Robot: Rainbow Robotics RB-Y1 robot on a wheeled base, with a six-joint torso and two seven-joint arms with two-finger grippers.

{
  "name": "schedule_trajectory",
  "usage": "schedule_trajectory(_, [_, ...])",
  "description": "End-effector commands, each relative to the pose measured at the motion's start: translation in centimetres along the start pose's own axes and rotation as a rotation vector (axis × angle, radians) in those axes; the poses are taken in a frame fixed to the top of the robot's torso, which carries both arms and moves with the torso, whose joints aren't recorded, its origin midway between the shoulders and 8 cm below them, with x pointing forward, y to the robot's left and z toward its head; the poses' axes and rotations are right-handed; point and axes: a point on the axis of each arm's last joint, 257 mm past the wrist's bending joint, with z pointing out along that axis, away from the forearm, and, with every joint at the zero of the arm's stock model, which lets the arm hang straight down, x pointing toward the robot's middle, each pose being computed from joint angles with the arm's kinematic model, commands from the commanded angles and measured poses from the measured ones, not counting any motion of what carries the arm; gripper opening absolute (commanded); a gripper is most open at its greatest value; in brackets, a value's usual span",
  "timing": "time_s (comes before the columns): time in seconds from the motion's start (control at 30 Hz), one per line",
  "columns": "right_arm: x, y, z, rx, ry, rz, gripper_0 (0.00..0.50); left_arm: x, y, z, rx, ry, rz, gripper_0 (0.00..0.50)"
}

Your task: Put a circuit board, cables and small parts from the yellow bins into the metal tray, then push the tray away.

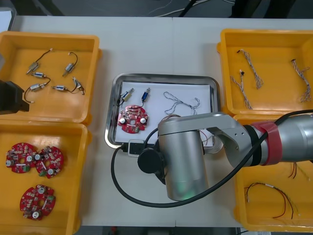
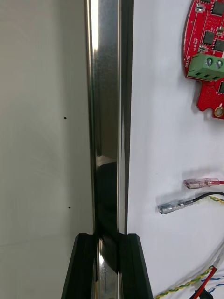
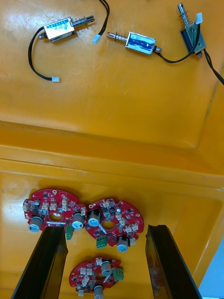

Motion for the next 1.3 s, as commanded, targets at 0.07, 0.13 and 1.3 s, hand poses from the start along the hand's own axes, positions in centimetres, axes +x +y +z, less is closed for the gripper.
schedule_trajectory(0.07, [-0.3,-3.0,-0.5,0.065,-0.013,-0.077,0.000,-0.5,1.6,-1.4,-0.042,-0.021,0.096,0.500])
schedule_trajectory(0.13, [-0.5,-3.9,-0.4,0.078,-0.012,-0.080,0.000,-0.5,1.6,-1.4,-0.042,-0.021,0.096,0.500])
schedule_trajectory(1.3, [-0.7,-11.8,1.1,0.198,-0.011,-0.122,0.000,-0.5,1.6,-1.4,-0.042,-0.021,0.096,0.500])
